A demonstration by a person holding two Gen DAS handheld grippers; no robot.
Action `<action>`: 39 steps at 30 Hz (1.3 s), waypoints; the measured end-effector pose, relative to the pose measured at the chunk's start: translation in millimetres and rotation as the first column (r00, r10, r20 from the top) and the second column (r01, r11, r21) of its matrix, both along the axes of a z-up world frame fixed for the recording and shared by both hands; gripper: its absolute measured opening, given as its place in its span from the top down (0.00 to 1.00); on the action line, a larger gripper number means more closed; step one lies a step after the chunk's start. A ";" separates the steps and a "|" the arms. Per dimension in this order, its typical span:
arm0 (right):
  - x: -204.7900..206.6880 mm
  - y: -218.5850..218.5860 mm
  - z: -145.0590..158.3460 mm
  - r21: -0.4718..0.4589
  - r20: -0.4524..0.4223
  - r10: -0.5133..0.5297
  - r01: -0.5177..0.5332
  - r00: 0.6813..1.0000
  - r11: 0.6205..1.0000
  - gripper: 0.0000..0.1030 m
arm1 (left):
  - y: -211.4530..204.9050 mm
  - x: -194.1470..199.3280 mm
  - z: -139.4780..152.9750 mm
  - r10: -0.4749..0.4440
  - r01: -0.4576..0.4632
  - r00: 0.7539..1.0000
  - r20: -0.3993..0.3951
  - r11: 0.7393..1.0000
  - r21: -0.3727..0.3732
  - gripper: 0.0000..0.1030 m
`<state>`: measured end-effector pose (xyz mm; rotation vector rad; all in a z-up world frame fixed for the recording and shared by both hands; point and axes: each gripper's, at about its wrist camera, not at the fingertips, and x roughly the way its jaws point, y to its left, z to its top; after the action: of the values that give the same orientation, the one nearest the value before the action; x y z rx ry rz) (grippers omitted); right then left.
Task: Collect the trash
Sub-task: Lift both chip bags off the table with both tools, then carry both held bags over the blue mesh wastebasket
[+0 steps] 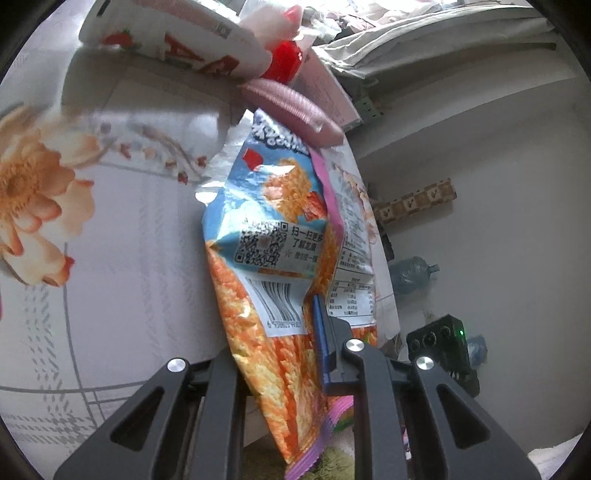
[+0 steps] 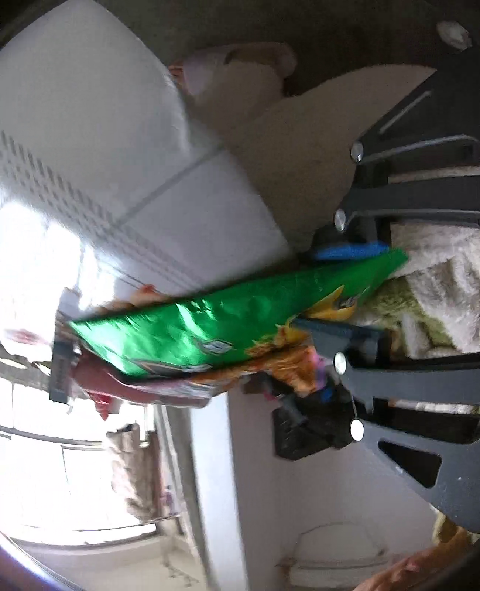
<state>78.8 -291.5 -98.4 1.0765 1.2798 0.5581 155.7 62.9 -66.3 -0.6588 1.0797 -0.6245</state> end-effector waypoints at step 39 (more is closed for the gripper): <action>-84.5 -178.3 40.3 0.190 0.290 -0.487 0.449 0.824 0.873 0.97 | -152.6 33.2 138.5 -0.335 0.363 0.887 0.318 0.931 -0.030 0.92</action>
<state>-5.6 -469.9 -58.1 1.2797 0.6562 0.4111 188.8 -89.7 72.3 -0.4232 0.8837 -1.0584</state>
